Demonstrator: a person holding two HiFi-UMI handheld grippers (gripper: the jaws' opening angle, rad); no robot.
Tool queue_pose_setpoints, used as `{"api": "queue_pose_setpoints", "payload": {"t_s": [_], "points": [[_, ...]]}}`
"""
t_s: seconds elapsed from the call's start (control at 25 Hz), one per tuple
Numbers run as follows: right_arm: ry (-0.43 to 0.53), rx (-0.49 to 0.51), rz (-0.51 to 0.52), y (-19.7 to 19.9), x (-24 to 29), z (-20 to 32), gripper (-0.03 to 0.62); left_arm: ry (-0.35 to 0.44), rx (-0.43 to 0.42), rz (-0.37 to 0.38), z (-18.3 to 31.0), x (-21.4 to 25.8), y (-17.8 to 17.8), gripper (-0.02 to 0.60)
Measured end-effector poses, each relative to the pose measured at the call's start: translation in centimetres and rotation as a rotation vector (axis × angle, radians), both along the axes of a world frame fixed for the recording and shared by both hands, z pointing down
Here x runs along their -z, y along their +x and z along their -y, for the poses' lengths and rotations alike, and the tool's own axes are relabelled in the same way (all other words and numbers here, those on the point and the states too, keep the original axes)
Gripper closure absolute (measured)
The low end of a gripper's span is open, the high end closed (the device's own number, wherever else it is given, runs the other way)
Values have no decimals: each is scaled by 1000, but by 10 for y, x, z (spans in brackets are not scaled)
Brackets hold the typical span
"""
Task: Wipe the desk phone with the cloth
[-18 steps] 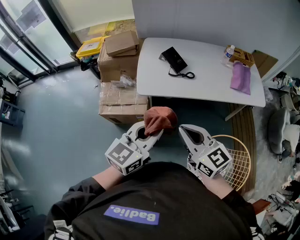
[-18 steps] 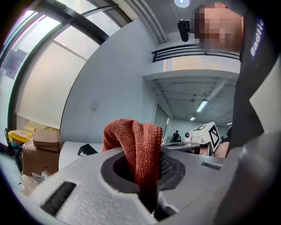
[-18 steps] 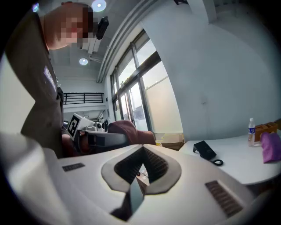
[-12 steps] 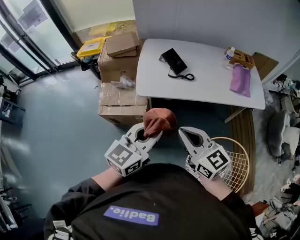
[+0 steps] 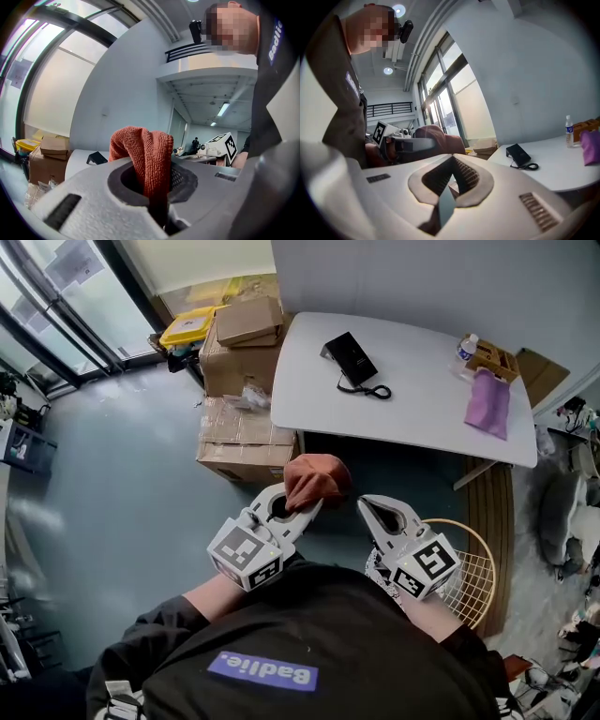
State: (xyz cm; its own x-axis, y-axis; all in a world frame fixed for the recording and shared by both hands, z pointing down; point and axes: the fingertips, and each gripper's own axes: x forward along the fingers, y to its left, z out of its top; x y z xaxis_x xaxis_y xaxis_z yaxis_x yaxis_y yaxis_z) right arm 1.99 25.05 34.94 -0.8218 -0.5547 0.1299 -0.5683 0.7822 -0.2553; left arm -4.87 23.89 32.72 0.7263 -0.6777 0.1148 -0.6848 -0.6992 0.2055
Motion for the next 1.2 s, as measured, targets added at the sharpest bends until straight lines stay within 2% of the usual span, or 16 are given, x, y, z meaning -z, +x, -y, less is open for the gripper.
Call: {"api": "queue_pose_setpoints", "payload": {"t_s": [0.16, 0.36, 0.6, 0.84, 0.96, 1.2], "points": [[-7, 4, -2, 3, -6, 15, 566, 4, 22, 2, 21, -3, -4, 545], [-14, -19, -39, -3, -11, 68, 566, 23, 16, -21, 82, 1, -17, 545], [-26, -113, -57, -23, -7, 154, 566, 42, -73, -47, 172, 4, -29, 545], [-33, -187, -81, -46, -4, 230, 566, 27, -161, -36, 252, -10, -50, 545], [-42, -204, -81, -47, -8, 257, 566, 15, -161, -31, 283, -17, -51, 545], [-72, -177, -78, -36, -23, 295, 566, -10, -133, -14, 322, -33, -38, 545]]}}
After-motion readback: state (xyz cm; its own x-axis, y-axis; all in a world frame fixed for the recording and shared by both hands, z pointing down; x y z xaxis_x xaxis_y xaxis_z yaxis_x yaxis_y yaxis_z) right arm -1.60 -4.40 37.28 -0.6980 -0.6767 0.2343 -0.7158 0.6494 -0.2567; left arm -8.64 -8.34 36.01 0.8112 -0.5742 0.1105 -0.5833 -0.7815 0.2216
